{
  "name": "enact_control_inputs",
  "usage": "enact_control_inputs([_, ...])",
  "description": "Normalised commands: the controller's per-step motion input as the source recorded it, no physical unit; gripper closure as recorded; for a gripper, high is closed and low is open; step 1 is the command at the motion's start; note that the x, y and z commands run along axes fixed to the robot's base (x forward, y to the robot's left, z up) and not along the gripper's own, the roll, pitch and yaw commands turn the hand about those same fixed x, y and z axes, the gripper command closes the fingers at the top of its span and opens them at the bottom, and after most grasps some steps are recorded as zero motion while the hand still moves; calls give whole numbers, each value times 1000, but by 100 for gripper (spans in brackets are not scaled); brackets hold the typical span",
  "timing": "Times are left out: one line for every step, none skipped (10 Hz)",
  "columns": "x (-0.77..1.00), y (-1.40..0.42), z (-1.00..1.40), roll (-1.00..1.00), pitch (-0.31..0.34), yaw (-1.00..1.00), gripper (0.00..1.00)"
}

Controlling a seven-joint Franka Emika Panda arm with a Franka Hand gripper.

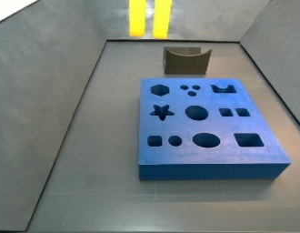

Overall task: Pick up the double-square object. Move up. Place the double-square object on the fixture. Regrasp the double-square object. Move to above the board. Insert the double-square object.
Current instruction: Insert the double-square object.

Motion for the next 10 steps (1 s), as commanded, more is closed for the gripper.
enact_control_inputs([0,3,0,-9,0,0,100])
enact_control_inputs([426,0,-323,-30,0,0,100])
enact_control_inputs([686,9,-186,-120,0,0,100])
enact_control_inputs([1000,43,-163,-73,0,43,100])
enact_control_inputs([1000,91,-151,-43,0,94,100])
enact_control_inputs([1000,83,-117,-19,0,106,100])
enact_control_inputs([1000,71,-71,0,-4,114,100])
enact_control_inputs([1000,0,-11,0,-1,106,100])
enact_control_inputs([1000,0,-34,0,0,89,100])
enact_control_inputs([1000,0,-37,0,0,89,100])
